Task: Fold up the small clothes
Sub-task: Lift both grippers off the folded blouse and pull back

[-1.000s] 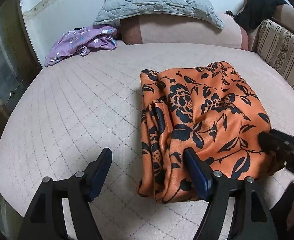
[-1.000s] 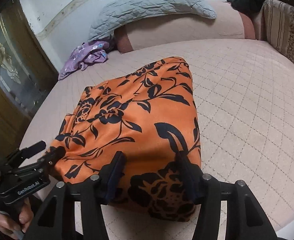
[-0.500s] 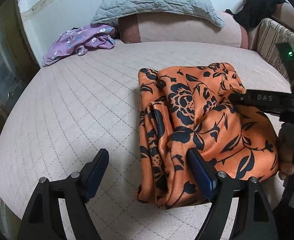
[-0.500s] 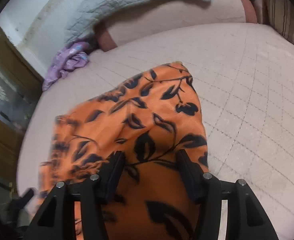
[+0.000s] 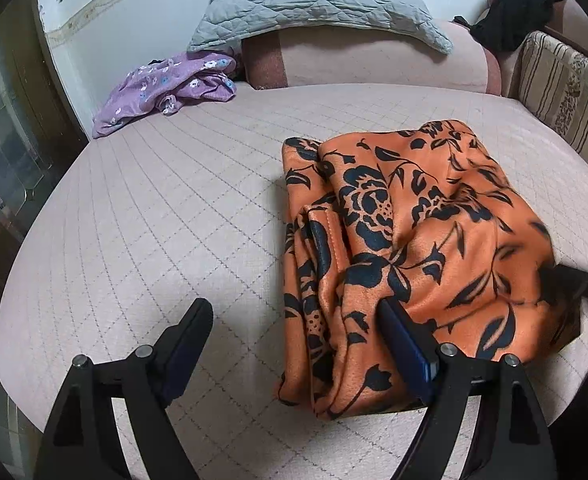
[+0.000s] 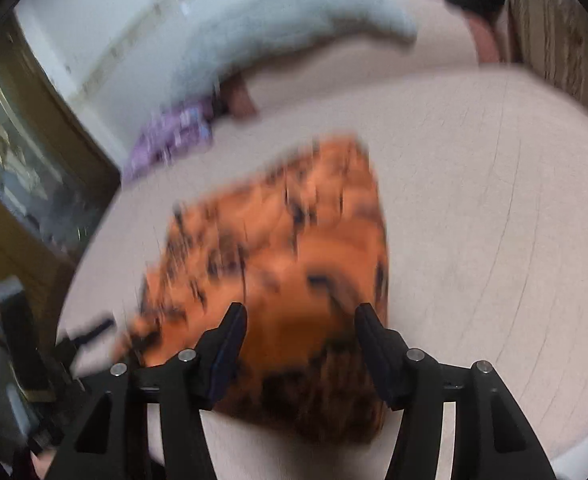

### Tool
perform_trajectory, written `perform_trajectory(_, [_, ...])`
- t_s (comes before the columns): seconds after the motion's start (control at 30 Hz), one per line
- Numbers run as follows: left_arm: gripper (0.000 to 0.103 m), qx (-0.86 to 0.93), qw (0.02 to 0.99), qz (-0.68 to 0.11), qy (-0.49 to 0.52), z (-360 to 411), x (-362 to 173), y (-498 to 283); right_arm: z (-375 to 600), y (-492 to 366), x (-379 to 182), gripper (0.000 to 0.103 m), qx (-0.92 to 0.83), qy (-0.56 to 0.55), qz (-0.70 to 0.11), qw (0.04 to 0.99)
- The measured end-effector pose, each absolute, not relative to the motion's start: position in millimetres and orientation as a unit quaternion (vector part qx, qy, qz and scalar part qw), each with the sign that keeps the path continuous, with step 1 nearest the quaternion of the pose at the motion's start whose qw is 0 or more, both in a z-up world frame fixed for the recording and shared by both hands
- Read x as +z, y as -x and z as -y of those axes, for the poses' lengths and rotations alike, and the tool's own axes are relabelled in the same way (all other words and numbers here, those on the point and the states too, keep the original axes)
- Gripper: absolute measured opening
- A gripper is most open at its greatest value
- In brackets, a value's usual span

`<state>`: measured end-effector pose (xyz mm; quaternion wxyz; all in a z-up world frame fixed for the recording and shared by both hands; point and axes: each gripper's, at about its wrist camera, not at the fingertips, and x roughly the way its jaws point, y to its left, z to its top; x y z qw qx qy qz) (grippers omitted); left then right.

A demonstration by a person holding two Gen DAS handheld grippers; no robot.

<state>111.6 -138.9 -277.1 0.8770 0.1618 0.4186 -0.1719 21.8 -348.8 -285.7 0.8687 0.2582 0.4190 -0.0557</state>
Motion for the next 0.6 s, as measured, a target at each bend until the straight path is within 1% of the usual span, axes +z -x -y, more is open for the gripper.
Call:
perform_trajectory(0.03, [0.086, -0.17, 0.878, -0.417, -0.163, 139.1, -276.8, -110.7, 345.2, -27.5, -296.2, 0.061, -0.06, -0.251, -0.436, 0.862])
perform_trajectory(0.07, [0.086, -0.167, 0.879, -0.416, -0.166, 139.0, -275.8, -109.5, 340.0, -26.8, -295.1, 0.061, -0.066, -0.226, -0.429, 0.872])
perform_trajectory(0.13, [0.086, -0.167, 0.878, -0.416, -0.167, 137.4, -272.4, -108.5, 337.6, -25.9, -283.8, 0.061, -0.069, -0.222, -0.431, 0.872])
perform_trajectory(0.23, [0.086, -0.16, 0.877, -0.419, -0.17, 135.9, -262.8, -106.1, 340.7, -7.1, -260.0, 0.061, -0.055, -0.253, -0.392, 0.883])
perform_trajectory(0.3, [0.086, -0.148, 0.882, -0.412, -0.175, 134.5, -252.3, -101.9, 338.7, 5.2, -245.6, 0.061, -0.066, -0.238, -0.374, 0.894])
perform_trajectory(0.4, [0.086, -0.126, 0.897, -0.381, -0.187, 131.5, -230.3, -92.2, 336.5, 26.2, -216.5, 0.061, -0.079, -0.213, -0.341, 0.912])
perform_trajectory(0.47, [0.086, -0.119, 0.906, -0.364, -0.182, 127.1, -213.5, -86.8, 336.4, 35.7, -198.4, 0.066, -0.092, -0.202, -0.322, 0.92])
perform_trajectory(0.5, [0.087, -0.115, 0.911, -0.355, -0.176, 124.3, -204.2, -83.5, 337.4, 37.2, -192.3, 0.069, -0.095, -0.199, -0.316, 0.923])
perform_trajectory(0.57, [0.091, -0.103, 0.92, -0.338, -0.17, 119.2, -187.7, -77.3, 337.6, 46.0, -175.1, 0.073, -0.103, -0.189, -0.298, 0.93])
perform_trajectory(0.6, [0.095, -0.091, 0.924, -0.33, -0.171, 116.9, -178.9, -74.2, 338.5, 47.4, -168.6, 0.073, -0.106, -0.183, -0.294, 0.932])
